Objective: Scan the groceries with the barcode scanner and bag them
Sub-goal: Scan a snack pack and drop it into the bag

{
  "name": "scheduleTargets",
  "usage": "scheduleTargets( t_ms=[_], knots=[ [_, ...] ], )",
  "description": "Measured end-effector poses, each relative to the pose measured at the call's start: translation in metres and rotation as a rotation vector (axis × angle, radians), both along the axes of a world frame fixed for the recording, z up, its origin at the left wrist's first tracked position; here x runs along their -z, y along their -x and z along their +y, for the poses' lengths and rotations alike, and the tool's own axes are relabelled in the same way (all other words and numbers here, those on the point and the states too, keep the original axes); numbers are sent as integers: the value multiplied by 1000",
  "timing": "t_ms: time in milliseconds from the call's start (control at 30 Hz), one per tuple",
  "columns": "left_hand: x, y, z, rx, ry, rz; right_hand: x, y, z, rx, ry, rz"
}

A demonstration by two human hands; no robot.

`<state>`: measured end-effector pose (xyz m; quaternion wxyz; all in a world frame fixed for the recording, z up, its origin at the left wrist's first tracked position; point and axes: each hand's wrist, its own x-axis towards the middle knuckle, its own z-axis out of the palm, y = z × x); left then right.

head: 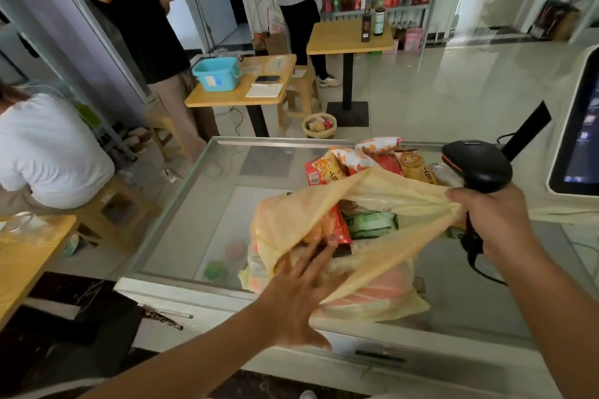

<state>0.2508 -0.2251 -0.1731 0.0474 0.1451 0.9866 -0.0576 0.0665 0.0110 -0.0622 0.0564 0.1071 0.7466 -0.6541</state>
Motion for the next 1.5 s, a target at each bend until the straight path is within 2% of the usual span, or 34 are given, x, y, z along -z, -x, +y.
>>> scheduleTargets(
  t_ms=[133, 300, 333, 400, 467, 533, 600, 667, 833, 967, 1067, 1233, 1367, 1433, 1500],
  knots=[
    [22, 11, -7, -151, -9, 91, 5, -6, 1, -17, 19, 12],
    [17, 17, -9, -116, -28, 102, 6, -5, 2, -47, 19, 29],
    [12, 17, -9, -70, -83, 111, 6, -4, 4, -43, 9, 30],
    [-6, 19, -7, 64, -319, 190, 6, -3, 6, -52, -24, 19],
    [-32, 36, -4, 199, -482, 373, 5, -3, 10, -66, -51, 10],
    [-56, 68, 0, 183, -507, 499, 5, -6, 15, -65, -64, 2],
    [-74, 101, 6, 46, -495, 531, 10, -10, 23, -43, -94, -23],
    [-84, 128, 11, -61, -502, 500, 18, -17, 32, -31, -116, -75],
    [-104, 173, 42, -83, -564, 408, 40, -33, 53, -62, -100, -154],
    [-110, 211, 80, -125, -610, 175, 45, -31, 74, -3, -88, -107],
    [-107, 238, 109, -119, -535, 78, 41, -27, 96, 72, -70, -52],
    [-82, 270, 176, 2, -174, -168, 40, -18, 124, 122, 0, -66],
    [-43, 286, 212, 56, 108, -204, 49, -14, 141, 138, 16, -103],
    [-27, 289, 220, 26, 156, -242, 53, -12, 151, 145, 31, -115],
    [-19, 290, 224, 5, 164, -191, 55, -10, 160, 127, 35, -121]
  ],
)
